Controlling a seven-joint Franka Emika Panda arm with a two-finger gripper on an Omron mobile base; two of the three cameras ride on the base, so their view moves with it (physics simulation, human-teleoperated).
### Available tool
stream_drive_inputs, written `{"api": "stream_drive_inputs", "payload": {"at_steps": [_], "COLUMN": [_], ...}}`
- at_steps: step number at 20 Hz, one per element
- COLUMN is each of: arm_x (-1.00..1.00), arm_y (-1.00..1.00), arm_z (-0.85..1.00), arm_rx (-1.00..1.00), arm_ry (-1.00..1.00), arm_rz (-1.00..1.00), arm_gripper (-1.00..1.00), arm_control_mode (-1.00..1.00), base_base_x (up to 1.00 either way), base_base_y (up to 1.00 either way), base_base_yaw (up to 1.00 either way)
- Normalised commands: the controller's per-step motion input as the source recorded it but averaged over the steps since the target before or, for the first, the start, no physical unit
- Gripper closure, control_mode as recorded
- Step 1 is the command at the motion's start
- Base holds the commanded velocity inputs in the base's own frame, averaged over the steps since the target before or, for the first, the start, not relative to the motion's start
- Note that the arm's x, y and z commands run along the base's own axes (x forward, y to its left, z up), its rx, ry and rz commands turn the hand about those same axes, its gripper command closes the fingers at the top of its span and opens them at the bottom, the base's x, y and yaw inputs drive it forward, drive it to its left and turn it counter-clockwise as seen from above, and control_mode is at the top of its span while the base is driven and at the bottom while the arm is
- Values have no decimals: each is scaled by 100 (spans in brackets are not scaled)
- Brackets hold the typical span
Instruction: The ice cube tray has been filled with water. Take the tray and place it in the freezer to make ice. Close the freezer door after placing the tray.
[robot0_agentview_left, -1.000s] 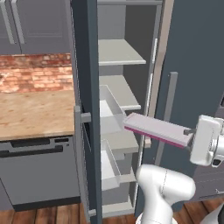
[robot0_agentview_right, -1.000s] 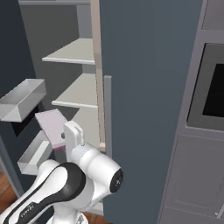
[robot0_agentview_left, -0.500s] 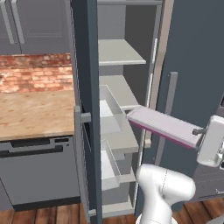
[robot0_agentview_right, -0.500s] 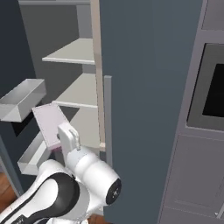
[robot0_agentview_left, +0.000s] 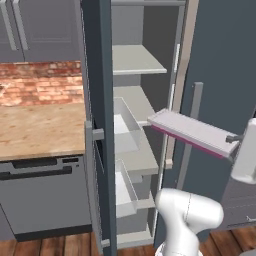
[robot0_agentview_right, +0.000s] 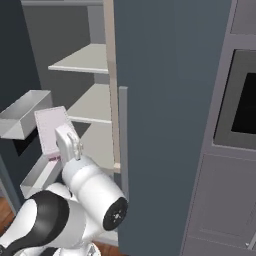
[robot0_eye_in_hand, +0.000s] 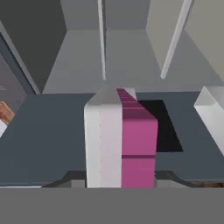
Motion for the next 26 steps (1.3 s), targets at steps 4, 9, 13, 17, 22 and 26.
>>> {"api": "stream_drive_inputs", "payload": {"at_steps": [4,9,13,17,22,26], "arm_x": [0,0,0,0,0,0], "arm_y": [21,14,27,27,9,0], "arm_z": [36,25,13,13,13,6], "arm_rx": [-10,-12,-10,-8,-3,0], "arm_ry": [1,0,0,0,0,0], "arm_rz": [-13,-15,-14,-15,-14,-10], "arm_gripper": [100,100,100,100,100,100], "arm_control_mode": [-100,-100,-100,-100,-100,-100], "base_base_x": [0,0,0,0,0,0], "base_base_y": [0,0,0,0,0,0], "base_base_yaw": [0,0,0,0,0,0]}}
